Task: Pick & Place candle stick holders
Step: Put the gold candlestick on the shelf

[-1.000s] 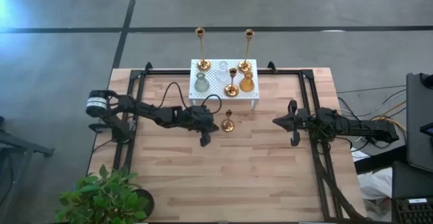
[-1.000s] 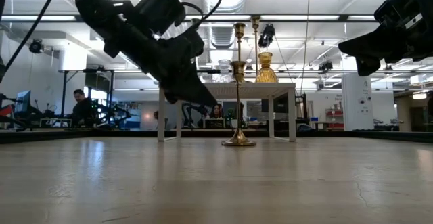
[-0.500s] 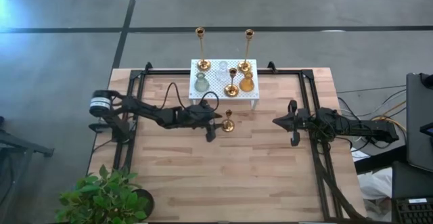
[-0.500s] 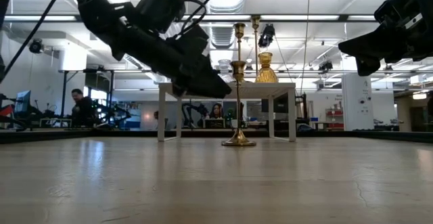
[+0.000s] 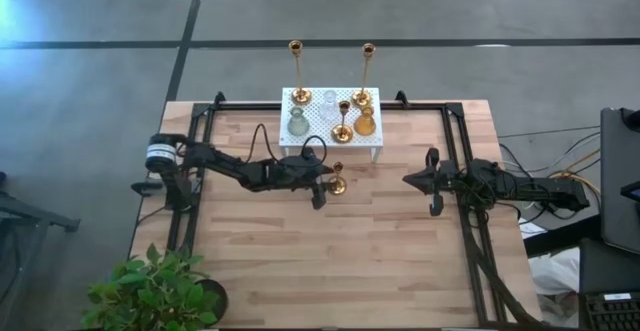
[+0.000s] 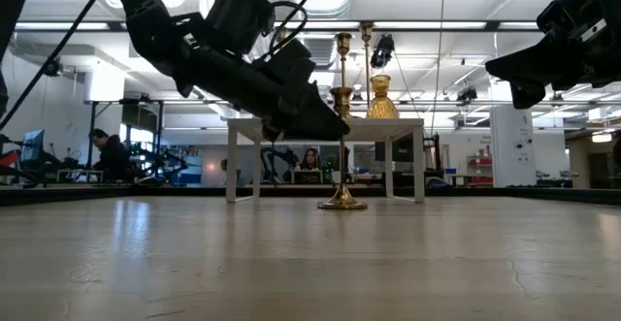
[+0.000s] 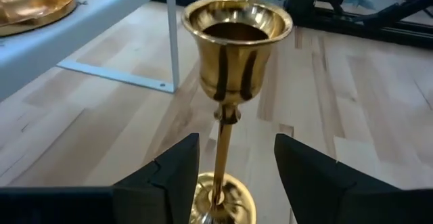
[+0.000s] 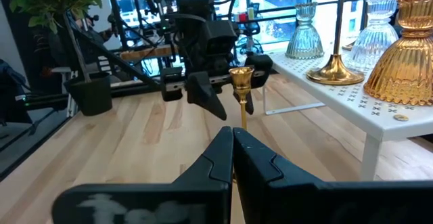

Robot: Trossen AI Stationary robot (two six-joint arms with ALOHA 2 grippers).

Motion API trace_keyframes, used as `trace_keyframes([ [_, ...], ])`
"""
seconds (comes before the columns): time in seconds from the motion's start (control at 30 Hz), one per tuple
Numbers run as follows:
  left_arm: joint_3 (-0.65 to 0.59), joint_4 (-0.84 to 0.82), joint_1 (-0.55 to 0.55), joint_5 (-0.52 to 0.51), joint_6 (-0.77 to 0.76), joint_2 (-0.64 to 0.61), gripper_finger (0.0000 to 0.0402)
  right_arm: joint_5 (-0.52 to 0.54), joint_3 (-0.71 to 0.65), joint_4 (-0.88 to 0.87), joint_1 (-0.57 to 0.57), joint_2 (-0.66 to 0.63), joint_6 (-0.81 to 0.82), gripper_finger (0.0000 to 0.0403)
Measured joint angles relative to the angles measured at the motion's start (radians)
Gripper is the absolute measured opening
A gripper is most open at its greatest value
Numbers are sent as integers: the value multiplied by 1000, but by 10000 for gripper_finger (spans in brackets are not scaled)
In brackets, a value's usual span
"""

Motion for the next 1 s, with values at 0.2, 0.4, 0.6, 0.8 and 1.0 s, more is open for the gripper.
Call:
trace_keyframes([
  [0.2,22,-4,2,0,14,38,187,0,0,0,0,0,0,8],
  [0.4,40,0,2,-12,27,52,133,0,0,0,0,0,0,8],
  [0.6,42,-4,2,-24,45,44,22,0,0,0,0,0,0,8],
  [0.8,42,-4,2,-23,40,43,18,0,0,0,0,0,0,8],
  [1.0,42,-7,0,-17,33,0,18,0,0,0,0,0,0,8],
])
